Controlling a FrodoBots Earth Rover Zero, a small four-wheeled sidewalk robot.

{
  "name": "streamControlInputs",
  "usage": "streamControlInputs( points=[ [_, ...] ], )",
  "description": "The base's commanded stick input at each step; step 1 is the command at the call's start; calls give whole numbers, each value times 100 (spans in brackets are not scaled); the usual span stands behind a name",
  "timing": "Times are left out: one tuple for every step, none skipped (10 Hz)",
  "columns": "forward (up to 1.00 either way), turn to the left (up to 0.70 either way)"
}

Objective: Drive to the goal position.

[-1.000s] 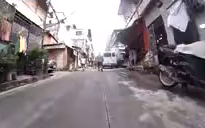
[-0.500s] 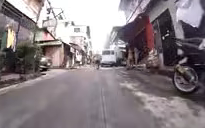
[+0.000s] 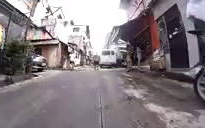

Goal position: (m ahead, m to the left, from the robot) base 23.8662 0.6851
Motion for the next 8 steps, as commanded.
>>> streamControlInputs(
  points=[
    [100, 0],
    [100, 0],
    [100, 0],
    [100, 0],
    [100, 0],
    [100, 0],
    [100, 0],
    [100, 0]
  ],
)
